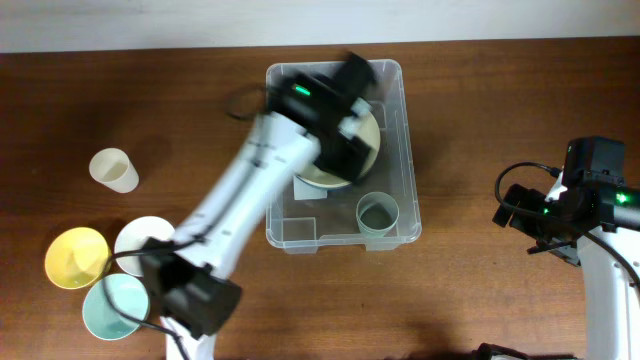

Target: Pack container

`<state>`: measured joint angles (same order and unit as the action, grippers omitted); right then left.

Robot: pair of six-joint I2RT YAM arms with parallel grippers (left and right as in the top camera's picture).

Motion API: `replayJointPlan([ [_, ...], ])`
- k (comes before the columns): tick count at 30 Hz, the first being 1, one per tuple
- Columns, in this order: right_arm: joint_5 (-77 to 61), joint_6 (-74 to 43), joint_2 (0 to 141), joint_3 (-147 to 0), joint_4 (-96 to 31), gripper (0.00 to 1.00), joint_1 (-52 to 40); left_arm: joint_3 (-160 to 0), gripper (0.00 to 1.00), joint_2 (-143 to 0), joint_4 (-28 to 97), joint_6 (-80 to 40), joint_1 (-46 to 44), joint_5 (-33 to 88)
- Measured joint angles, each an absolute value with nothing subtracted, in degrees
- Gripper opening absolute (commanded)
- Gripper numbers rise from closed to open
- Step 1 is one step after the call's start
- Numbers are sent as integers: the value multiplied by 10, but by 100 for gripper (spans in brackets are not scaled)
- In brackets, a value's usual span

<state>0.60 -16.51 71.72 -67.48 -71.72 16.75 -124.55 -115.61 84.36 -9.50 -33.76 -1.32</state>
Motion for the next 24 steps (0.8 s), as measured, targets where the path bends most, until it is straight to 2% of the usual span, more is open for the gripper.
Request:
replayJointPlan([
  [6,6,-165,717,-675,-717,99,168,-1261,99,-1119,849,-95,-107,-58],
  [12,6,-165,717,-675,-716,99,168,-1261,99,-1119,843,-98,64,-62],
  [19,6,-165,717,-675,-715,99,168,-1262,99,-1188,842,-97,153,-60],
  [24,6,-165,717,-675,-715,99,168,-1262,99,-1288,836,-97,166,-58],
])
